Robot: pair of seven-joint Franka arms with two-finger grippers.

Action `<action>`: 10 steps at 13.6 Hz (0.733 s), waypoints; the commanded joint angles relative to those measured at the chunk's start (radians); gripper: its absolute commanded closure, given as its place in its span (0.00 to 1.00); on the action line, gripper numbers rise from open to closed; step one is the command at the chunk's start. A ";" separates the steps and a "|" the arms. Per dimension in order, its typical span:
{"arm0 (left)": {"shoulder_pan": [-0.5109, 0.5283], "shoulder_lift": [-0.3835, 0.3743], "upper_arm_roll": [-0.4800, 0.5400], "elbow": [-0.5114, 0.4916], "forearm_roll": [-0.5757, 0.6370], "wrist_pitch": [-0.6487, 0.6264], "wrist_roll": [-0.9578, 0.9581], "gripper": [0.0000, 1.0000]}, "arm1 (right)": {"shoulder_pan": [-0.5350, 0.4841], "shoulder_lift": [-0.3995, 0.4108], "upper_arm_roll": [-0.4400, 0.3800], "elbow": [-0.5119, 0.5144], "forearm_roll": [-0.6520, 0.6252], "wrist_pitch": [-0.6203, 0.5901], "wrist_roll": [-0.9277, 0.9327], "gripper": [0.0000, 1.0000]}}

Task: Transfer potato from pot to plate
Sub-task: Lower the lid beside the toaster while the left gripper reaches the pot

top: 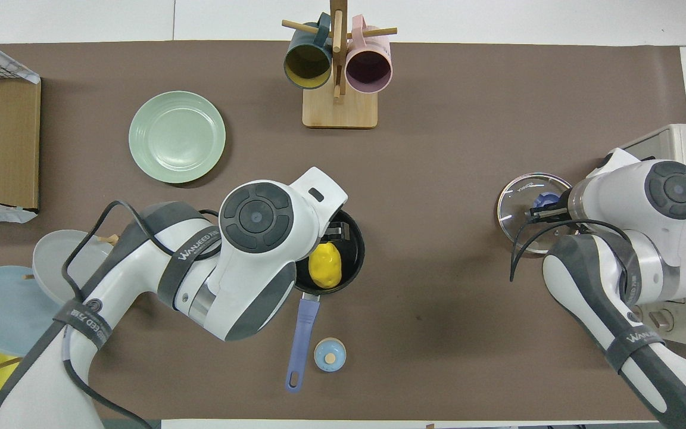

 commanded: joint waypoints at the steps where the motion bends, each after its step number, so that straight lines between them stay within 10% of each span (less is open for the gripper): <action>1: -0.023 0.004 0.017 -0.024 0.000 0.023 0.001 0.00 | -0.017 -0.025 0.011 -0.027 0.021 0.042 -0.001 0.76; 2: -0.036 0.008 0.017 -0.039 0.000 0.034 0.003 0.00 | -0.017 -0.022 0.011 -0.026 0.021 0.067 -0.002 0.57; 3: -0.051 0.007 0.017 -0.065 0.000 0.057 0.006 0.00 | -0.017 -0.022 0.011 -0.021 0.021 0.064 -0.002 0.01; 10: -0.073 0.048 0.017 -0.102 0.000 0.121 0.007 0.00 | -0.017 -0.028 0.008 0.356 0.064 -0.397 0.002 0.00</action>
